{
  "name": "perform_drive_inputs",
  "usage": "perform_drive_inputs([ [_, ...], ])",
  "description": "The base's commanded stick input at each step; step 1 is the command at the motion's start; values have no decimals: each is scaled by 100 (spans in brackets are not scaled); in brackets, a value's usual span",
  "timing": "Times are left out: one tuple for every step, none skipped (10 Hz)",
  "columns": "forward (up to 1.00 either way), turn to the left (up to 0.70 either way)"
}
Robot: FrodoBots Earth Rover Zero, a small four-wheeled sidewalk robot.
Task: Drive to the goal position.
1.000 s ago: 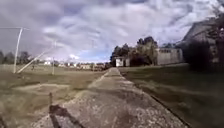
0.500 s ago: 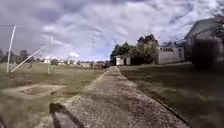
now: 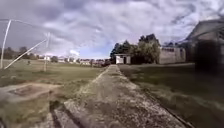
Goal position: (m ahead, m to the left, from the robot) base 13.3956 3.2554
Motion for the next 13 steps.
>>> perform_drive_inputs([
  [100, 0],
  [100, 0],
  [100, 0],
  [100, 0],
  [100, 0],
  [100, 0],
  [100, 0],
  [100, 0],
  [100, 0],
  [100, 0],
  [100, 0],
  [100, 0],
  [100, 0],
])
